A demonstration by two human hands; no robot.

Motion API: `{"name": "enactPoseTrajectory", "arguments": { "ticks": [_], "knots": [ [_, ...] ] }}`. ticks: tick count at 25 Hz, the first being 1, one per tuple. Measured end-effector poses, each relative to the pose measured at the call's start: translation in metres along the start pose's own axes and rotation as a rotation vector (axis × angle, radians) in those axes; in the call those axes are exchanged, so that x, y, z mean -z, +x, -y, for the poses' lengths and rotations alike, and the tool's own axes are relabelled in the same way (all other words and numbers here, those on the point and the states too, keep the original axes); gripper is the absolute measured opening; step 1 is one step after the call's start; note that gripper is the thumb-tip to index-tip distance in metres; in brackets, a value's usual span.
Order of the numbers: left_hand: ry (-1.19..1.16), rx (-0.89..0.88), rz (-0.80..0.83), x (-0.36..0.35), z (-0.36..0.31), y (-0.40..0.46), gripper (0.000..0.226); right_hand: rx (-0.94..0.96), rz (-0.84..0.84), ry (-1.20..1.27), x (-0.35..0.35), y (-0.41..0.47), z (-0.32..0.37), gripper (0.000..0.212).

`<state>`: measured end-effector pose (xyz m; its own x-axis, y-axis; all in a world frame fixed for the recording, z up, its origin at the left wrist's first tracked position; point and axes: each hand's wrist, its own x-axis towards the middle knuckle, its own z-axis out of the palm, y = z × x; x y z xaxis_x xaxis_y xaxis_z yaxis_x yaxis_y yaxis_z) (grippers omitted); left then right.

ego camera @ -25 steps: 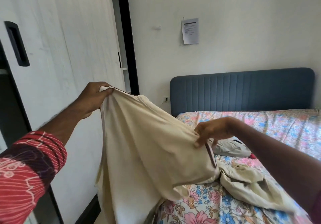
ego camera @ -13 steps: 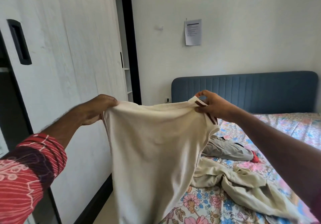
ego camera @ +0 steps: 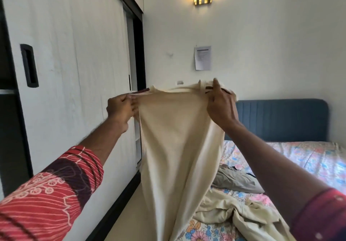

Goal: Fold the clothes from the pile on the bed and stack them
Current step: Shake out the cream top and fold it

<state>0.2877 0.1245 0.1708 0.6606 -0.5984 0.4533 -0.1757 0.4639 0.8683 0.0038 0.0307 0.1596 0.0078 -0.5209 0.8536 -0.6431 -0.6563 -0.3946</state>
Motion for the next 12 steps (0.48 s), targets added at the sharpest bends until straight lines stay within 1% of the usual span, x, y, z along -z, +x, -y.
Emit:
{"name": "enactPoseTrajectory", "arguments": {
  "ticks": [1,3,5,6,7,8,10,12],
  "knots": [
    [0.012,-0.121,0.020,-0.004,-0.007,-0.004,0.030,0.057,0.008,-0.069,0.006,0.003,0.002,0.072],
    [0.239,-0.381,0.086,-0.011,-0.021,-0.021,0.050,0.131,-0.039,-0.227,0.018,0.009,0.008,0.092],
    [0.493,-0.587,0.174,-0.023,-0.033,-0.042,0.077,0.165,-0.135,-0.287,0.043,0.010,0.018,0.100],
    [0.607,-0.708,0.176,-0.027,-0.037,-0.050,0.089,0.180,-0.190,-0.299,0.056,0.011,0.023,0.102],
    [0.707,-0.815,0.143,-0.031,-0.041,-0.053,0.099,0.202,-0.238,-0.302,0.072,0.010,0.028,0.103],
    [0.771,-0.885,0.072,-0.032,-0.048,-0.059,0.103,0.222,-0.276,-0.313,0.087,0.009,0.033,0.104],
    [0.796,-0.935,-0.061,-0.036,-0.069,-0.065,0.106,0.253,-0.336,-0.365,0.118,0.013,0.046,0.102],
    [0.770,-1.001,-0.171,-0.041,-0.097,-0.081,0.107,0.277,-0.441,-0.441,0.153,0.018,0.060,0.094]
  ]
}}
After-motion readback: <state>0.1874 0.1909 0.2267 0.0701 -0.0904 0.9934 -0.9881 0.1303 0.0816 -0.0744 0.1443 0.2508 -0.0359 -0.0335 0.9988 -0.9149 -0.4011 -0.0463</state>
